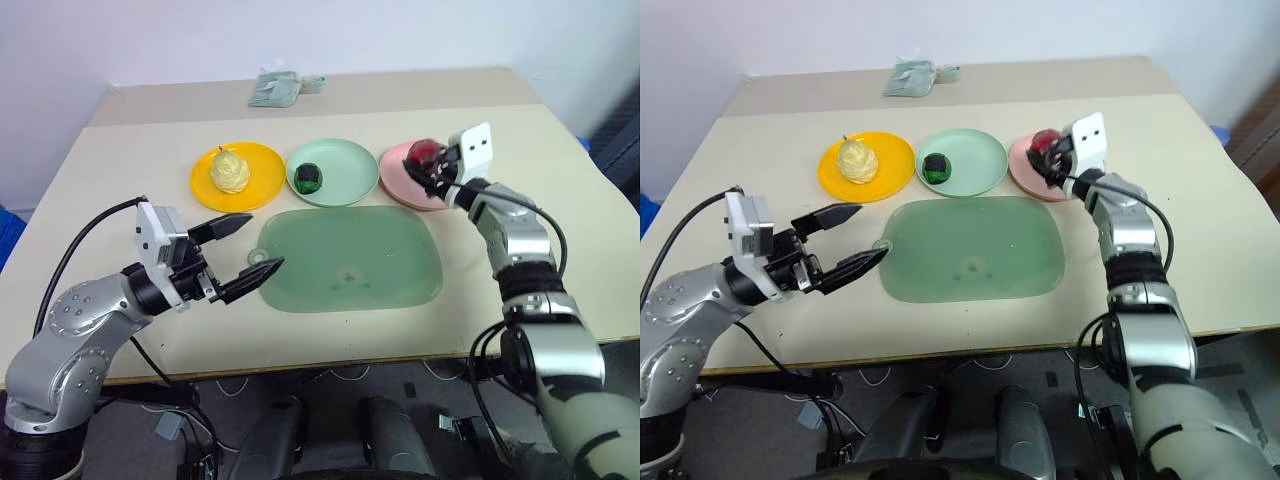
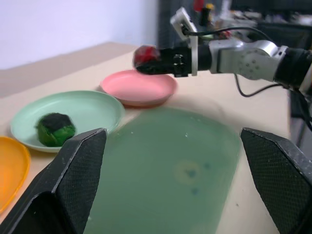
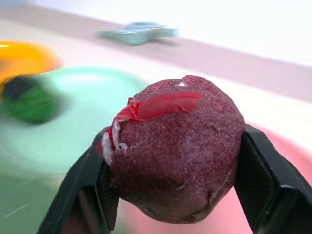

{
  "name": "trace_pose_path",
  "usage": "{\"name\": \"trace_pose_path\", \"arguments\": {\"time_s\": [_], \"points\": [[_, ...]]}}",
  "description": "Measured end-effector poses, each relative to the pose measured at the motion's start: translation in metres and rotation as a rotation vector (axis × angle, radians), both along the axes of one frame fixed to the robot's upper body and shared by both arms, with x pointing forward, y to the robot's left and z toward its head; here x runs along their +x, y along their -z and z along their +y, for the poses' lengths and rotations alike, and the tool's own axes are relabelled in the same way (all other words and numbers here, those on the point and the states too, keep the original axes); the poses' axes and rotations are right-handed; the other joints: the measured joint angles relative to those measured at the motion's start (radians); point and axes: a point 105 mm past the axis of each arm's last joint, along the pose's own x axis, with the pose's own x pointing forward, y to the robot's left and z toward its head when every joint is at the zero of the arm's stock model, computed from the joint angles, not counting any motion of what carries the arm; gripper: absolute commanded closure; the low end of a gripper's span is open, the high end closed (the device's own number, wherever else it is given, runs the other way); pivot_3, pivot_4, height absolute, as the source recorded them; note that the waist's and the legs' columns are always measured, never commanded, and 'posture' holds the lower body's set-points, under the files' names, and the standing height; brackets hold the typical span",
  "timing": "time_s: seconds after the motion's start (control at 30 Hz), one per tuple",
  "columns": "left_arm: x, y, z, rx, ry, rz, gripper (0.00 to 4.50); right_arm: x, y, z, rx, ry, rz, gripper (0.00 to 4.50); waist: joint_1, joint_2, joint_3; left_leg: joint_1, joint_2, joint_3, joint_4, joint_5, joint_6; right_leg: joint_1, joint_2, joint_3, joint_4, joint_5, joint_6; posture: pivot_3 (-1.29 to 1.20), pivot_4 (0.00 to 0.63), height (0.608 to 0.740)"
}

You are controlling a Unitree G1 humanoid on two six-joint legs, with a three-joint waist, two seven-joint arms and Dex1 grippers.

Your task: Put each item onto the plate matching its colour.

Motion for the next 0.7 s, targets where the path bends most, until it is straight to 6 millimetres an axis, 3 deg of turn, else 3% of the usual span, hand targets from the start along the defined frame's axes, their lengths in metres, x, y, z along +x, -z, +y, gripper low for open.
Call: {"name": "trace_pose_path", "arguments": {"time_s": [0.17,0.3,0.33,0.47,0.7], "points": [[0.001,-0.004,-0.003,-0.018,-0.033,-0.013,0.00,0.011,0.010,-0.010,-0.013,0.108,0.060,1.75,-0.004,0.000,0.000,0.001,0.000,0.000,-0.005,0.001,-0.002,-0.001,0.000,0.001,-0.001,0.000,0.000,0.00,0.150,0.740],[-0.004,-0.003,-0.005,-0.002,-0.019,-0.015,0.00,0.013,0.018,-0.005,-0.017,0.117,0.097,0.24,-0.007,0.000,0.000,0.002,0.000,0.000,-0.007,0.002,-0.002,-0.001,0.000,0.001,-0.001,0.000,0.000,0.00,0.150,0.740],[-0.006,-0.001,-0.005,0.009,-0.012,-0.011,0.00,0.013,0.021,-0.003,-0.018,0.118,0.106,0.04,-0.008,0.000,0.000,0.002,0.000,0.000,-0.007,0.002,-0.002,-0.001,0.001,0.001,-0.001,0.000,0.000,0.00,0.150,0.740],[-0.010,-0.001,-0.001,0.027,0.009,-0.005,0.00,0.014,0.024,0.000,-0.032,0.134,0.113,0.04,-0.006,0.001,0.000,0.002,0.000,0.000,-0.007,0.002,-0.003,-0.001,0.001,0.001,-0.001,0.000,0.000,0.00,0.150,0.740],[-0.005,0.000,0.005,0.026,-0.009,0.003,0.00,0.013,0.002,0.008,-0.040,0.041,0.017,0.04,-0.006,0.001,0.000,0.003,0.000,0.000,-0.007,0.002,-0.003,-0.001,0.001,0.001,-0.001,0.000,0.000,0.00,0.150,0.740]]}}
